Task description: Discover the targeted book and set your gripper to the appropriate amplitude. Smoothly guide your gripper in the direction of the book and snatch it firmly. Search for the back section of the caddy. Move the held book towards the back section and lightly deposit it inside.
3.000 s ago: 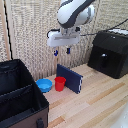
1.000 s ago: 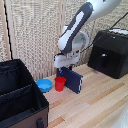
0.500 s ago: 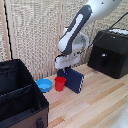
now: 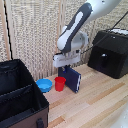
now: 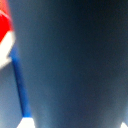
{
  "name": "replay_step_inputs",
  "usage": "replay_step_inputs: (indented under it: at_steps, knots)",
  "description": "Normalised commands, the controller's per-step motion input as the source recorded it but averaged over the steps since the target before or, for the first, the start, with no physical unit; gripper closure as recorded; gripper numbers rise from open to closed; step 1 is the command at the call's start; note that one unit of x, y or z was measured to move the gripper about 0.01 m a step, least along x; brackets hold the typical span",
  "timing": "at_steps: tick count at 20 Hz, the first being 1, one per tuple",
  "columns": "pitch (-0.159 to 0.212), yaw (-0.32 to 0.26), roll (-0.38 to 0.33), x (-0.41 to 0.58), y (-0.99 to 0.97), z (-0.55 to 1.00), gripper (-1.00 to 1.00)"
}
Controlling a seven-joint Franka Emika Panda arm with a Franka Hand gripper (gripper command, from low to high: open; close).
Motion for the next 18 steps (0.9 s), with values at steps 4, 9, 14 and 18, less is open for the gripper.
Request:
replay_step_inputs:
  at_steps: [4, 9, 14, 18]
  knots:
    - [0.027, -0.176, -0.029, 0.304, -0.09, 1.0, 1.0]
    - [0.014, -0.172, -0.028, 0.341, 0.0, 0.99, 1.0]
    - [0.008, -0.252, -0.126, 0.318, 0.1, 0.91, 1.0]
    - [0.004, -0.314, -0.083, 0.136, 0.01, 0.82, 1.0]
